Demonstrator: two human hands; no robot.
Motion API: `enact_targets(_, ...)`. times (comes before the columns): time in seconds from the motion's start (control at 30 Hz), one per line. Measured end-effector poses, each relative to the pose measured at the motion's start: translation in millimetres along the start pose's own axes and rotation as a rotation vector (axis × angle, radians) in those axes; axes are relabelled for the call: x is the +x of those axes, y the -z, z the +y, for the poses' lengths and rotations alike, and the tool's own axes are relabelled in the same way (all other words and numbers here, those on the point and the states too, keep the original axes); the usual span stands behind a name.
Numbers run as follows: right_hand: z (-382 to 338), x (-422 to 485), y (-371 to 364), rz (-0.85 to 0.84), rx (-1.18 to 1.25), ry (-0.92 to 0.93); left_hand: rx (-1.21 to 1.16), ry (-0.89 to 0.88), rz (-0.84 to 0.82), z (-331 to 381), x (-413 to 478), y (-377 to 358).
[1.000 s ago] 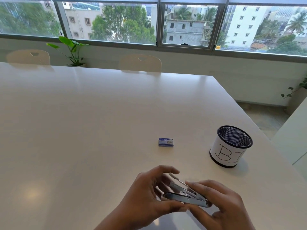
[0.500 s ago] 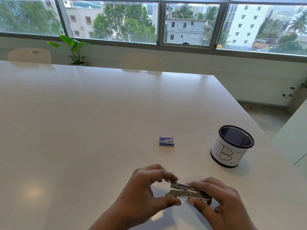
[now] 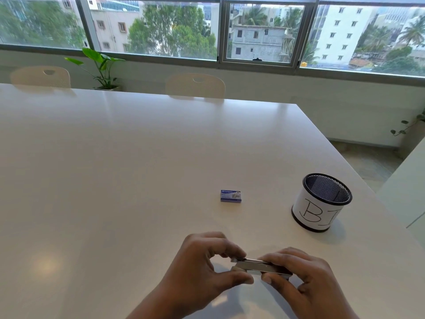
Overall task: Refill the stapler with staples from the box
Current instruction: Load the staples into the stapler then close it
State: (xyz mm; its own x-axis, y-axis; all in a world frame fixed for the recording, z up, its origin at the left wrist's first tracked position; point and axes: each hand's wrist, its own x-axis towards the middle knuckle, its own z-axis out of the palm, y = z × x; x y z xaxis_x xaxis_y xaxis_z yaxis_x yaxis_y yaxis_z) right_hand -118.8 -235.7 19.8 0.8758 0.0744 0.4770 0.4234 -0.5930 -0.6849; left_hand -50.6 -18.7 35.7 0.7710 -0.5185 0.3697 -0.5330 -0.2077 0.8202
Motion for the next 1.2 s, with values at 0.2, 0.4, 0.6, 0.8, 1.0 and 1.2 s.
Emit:
enact_targets(0.2,4,1,-1,0.039,0.009,0.027,0.047,0.007,-0.005,-3,0,-1)
enact_targets(0.4,7,-2,-2,0.058,0.01,-0.035,0.04,0.027,-0.02,-6,0,-3)
enact_targets(0.6,15,-5,-7,0.088,0.029,-0.118,-0.057,0.112,-0.014,-13,0,-6)
enact_targets(0.8,24,-2,-7,0.074,0.098,-0.117,0.0,0.13,-0.02,-16,1,-7)
enact_targets(1.0,27,-2,-11,0.081,0.096,-0.147,0.099,0.124,0.014,-18,-2,-12)
enact_targets(1.2,24,3,-13,0.097,0.076,-0.194,0.165,0.124,0.059,-16,1,-16)
